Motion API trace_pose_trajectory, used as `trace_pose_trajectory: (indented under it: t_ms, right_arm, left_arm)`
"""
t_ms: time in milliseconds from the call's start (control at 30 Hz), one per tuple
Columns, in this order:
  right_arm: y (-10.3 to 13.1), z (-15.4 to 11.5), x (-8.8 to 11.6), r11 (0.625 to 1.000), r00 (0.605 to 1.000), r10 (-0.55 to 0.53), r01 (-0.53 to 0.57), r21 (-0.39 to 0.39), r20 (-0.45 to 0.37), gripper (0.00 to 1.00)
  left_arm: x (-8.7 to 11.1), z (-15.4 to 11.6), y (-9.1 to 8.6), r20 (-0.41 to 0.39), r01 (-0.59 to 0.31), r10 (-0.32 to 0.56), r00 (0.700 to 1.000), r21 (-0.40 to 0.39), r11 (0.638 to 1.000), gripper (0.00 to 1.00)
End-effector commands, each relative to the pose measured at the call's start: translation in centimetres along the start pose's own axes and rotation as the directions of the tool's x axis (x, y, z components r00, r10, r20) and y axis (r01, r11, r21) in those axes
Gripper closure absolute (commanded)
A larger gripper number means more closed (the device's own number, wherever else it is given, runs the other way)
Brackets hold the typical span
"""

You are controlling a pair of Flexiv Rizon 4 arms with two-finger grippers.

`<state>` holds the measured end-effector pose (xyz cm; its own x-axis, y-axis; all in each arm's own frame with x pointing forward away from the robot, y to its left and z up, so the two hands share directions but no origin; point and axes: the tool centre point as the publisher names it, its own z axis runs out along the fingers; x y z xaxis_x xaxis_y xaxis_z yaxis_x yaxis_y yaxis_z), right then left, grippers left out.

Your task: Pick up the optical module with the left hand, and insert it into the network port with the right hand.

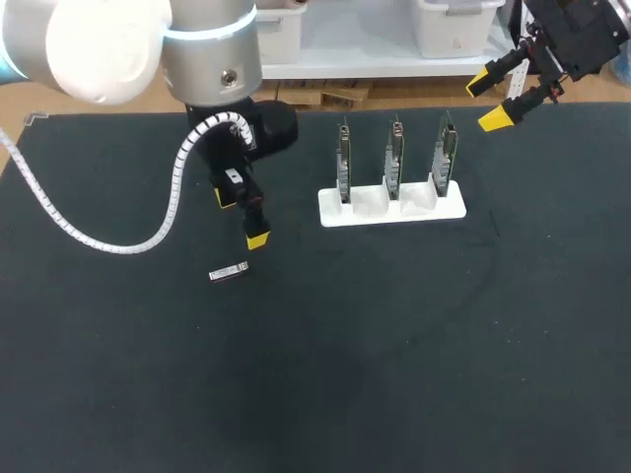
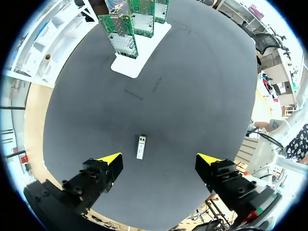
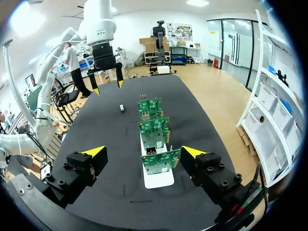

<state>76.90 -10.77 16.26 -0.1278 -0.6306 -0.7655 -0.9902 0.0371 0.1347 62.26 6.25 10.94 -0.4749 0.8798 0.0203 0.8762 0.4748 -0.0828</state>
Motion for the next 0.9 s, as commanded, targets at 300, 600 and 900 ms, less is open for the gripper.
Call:
trace_pose_trajectory:
  t_ms: [300, 600, 900]
  right_arm:
    - [0.1, 0.0, 0.0, 1.000, 1.000, 0.000, 0.000, 0.004, 0.000, 0.00]
    - [0.1, 0.0, 0.0, 1.000, 1.000, 0.000, 0.000, 0.004, 0.000, 0.00]
    - [0.1, 0.0, 0.0, 1.000, 1.000, 0.000, 0.000, 0.004, 0.000, 0.00]
  left_arm:
    - [-0.7, 0.2, 0.0, 0.017, -0.057, 0.059, 0.998, -0.069, 0.996, 0.00]
    - [1.4, 2.2, -0.4, 0.031, -0.145, 0.151, 0.988, -0.135, 0.980, 0.00]
    - [3.9, 4.0, -0.2, 0.000, -0.095, 0.095, 0.995, -0.107, 0.990, 0.00]
